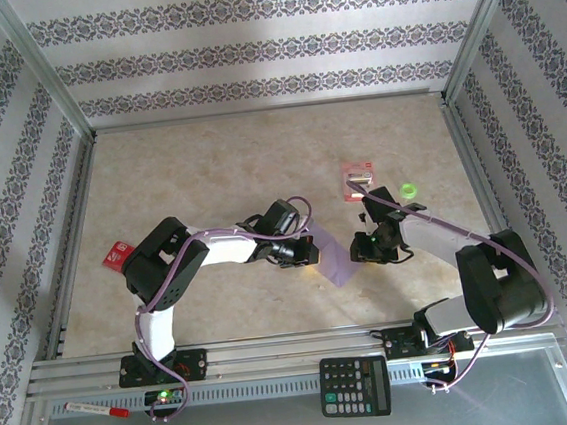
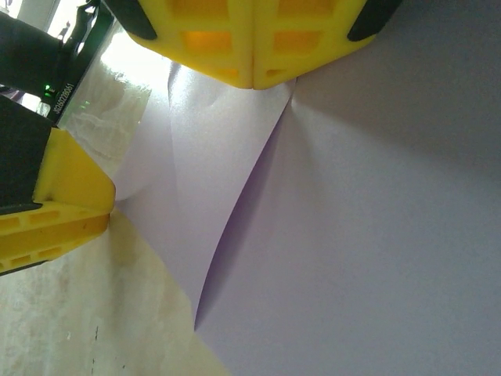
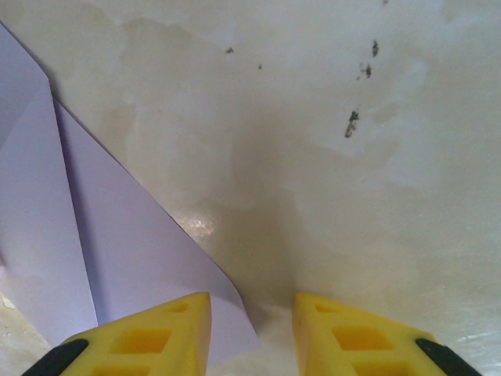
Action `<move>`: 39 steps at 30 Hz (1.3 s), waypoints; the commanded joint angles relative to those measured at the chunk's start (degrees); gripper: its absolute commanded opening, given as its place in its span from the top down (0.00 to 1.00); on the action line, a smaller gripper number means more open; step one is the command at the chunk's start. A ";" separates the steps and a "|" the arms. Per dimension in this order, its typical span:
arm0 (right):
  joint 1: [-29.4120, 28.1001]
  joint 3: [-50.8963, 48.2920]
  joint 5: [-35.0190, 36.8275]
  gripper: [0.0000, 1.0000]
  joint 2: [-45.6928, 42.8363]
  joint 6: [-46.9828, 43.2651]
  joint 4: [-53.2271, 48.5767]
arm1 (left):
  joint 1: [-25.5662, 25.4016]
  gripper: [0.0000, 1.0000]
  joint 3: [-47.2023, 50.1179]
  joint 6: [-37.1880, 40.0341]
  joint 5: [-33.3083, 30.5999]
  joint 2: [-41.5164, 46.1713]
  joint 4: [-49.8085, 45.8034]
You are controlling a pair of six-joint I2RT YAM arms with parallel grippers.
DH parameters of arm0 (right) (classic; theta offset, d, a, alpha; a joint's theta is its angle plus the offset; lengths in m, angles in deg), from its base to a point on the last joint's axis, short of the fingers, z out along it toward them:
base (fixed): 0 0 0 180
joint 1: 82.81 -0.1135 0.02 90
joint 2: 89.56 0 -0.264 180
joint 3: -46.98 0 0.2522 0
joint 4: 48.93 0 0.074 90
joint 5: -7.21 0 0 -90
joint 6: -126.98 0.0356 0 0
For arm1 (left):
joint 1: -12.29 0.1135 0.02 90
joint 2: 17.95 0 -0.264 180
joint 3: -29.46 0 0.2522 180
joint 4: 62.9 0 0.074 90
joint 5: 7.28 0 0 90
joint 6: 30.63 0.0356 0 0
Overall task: Fold a paper plane with a square sheet of paper (pick it up from the middle)
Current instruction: Turn over the paper at the center of the table.
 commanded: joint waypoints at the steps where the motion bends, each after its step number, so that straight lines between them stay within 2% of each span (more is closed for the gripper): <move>1: -0.93 1.61 -1.16 0.69 1.15 -1.32 -1.52 | 0.92 1.00 -0.64 0.99 0.70 -0.89 0.98; 9: -1.60 2.52 -1.27 0.75 2.10 -1.50 -2.50 | 1.12 1.00 -0.09 0.85 0.89 -0.72 1.69; 18: -1.51 1.40 -1.87 0.90 0.83 -0.69 -0.46 | 1.13 1.00 -0.50 1.15 0.95 -0.77 1.16; 22: -1.38 0.03 -4.02 0.99 -2.63 -0.57 2.59 | 1.23 1.00 -0.48 1.08 0.95 -0.46 0.92; 26: -0.94 -0.82 -5.82 1.00 -8.14 -0.38 4.05 | 2.16 0.99 -0.48 1.08 1.10 1.86 0.82; 28: -0.77 -0.24 -4.98 1.00 -10.31 -0.46 2.99 | 3.15 0.93 -0.21 1.16 1.25 4.24 0.80; 30: -0.63 1.14 -3.02 1.00 -11.92 -0.77 1.14 | 4.51 0.91 -0.10 1.17 1.45 7.20 0.23; 34: -0.98 6.76 6.47 1.00 -13.33 -3.50 -5.75 | 8.13 0.79 0.69 1.73 0.59 14.48 -2.65; 36: -1.81 10.03 10.89 1.00 -13.51 -5.22 -8.23 | 10.15 0.77 1.17 2.34 -0.24 17.75 -4.74; 39: -6.69 15.90 19.88 1.00 -13.22 -8.96 -12.18 | 13.35 0.76 2.09 3.28 -1.14 21.72 -7.55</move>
